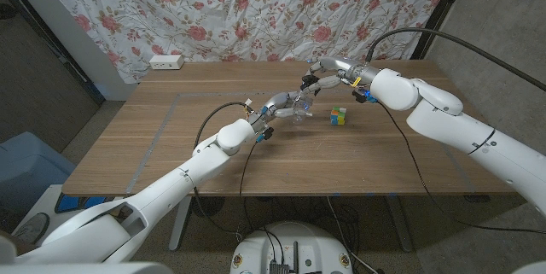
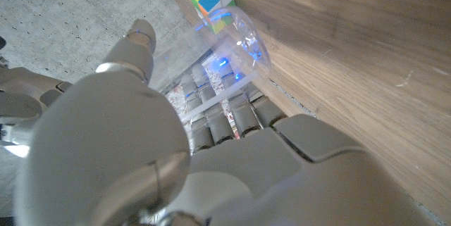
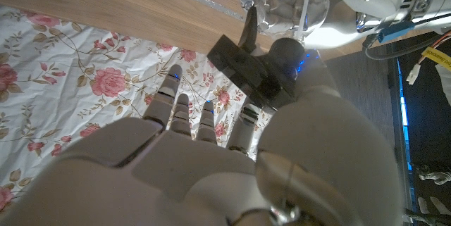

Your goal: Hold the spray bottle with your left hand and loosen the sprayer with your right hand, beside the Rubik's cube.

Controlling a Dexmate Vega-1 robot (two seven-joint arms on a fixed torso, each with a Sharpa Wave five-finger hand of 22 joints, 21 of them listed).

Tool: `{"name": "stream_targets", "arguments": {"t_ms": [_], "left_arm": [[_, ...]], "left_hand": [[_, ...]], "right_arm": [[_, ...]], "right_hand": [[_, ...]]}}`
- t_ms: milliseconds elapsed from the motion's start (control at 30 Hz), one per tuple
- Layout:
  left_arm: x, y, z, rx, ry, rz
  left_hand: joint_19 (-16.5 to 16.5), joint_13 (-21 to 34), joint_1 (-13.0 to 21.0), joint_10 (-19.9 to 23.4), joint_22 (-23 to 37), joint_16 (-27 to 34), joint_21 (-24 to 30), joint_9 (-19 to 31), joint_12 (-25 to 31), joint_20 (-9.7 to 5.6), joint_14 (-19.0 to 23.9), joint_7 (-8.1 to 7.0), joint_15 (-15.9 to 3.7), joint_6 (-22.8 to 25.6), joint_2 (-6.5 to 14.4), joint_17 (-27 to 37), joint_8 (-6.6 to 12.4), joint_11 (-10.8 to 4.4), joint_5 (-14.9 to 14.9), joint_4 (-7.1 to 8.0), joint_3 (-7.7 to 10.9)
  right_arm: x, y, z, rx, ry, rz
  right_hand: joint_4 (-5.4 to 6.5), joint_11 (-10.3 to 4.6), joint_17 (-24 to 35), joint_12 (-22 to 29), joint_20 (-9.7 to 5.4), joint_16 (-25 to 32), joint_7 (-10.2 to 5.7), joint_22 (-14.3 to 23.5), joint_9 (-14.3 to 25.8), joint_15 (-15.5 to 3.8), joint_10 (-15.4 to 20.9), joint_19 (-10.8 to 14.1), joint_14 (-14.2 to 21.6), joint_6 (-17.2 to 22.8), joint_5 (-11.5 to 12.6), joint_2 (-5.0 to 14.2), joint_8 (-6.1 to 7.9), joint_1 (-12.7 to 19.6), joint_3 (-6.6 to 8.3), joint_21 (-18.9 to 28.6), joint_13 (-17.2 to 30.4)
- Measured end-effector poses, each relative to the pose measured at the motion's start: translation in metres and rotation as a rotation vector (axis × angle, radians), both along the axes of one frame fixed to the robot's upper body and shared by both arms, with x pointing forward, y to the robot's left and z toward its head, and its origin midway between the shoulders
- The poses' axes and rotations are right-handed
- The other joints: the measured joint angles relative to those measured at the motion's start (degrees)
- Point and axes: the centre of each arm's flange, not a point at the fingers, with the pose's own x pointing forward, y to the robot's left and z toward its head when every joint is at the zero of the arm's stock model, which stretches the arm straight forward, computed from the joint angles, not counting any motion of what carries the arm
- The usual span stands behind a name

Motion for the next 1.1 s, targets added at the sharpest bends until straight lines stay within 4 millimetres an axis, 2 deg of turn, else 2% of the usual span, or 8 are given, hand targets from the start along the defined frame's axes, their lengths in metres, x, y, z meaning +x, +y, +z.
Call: {"name": "stream_targets", "arguments": {"t_ms": [300,433,1100], "left_arm": [[-0.001,0.001,-0.001,0.003,0.001,0.001],[-0.001,0.001,-0.001,0.004,0.002,0.000],[0.000,0.002,-0.002,0.005,0.007,0.002]], "left_hand": [[0.00,-0.01,0.01,0.00,0.00,0.00,0.00,0.00,0.00,0.00,0.00,0.00,0.00,0.00,0.01,0.00,0.21,0.00,0.00,0.00,0.00],[0.00,-0.01,0.01,0.00,0.00,0.00,0.00,0.00,0.00,0.00,0.00,0.00,0.00,0.00,0.01,0.00,0.21,0.00,0.00,0.00,0.00],[0.00,-0.02,0.01,0.00,0.00,0.00,0.00,0.00,0.00,0.00,0.00,0.00,0.00,0.00,0.01,-0.01,0.20,0.00,0.00,0.00,0.00]], "right_arm": [[-0.002,-0.001,0.000,0.010,-0.004,0.002],[-0.004,-0.002,0.001,0.011,-0.006,0.001],[-0.010,-0.002,0.017,-0.018,-0.010,-0.016]], "right_hand": [[0.00,-0.75,0.00,0.00,-0.49,0.12,0.48,0.00,0.49,-0.81,0.94,0.89,0.80,1.33,-0.21,0.30,1.25,1.20,0.48,0.00,-0.11],[0.00,-1.03,0.01,0.00,-0.07,0.12,0.74,0.00,0.78,-1.01,1.63,1.30,1.00,1.60,-0.21,0.30,1.68,1.21,0.47,0.00,-0.11],[0.17,-0.82,0.01,0.00,-0.49,0.41,0.78,0.00,0.82,-1.00,1.83,1.71,1.43,1.63,-0.49,0.59,2.12,1.50,0.63,0.00,-0.10]]}}
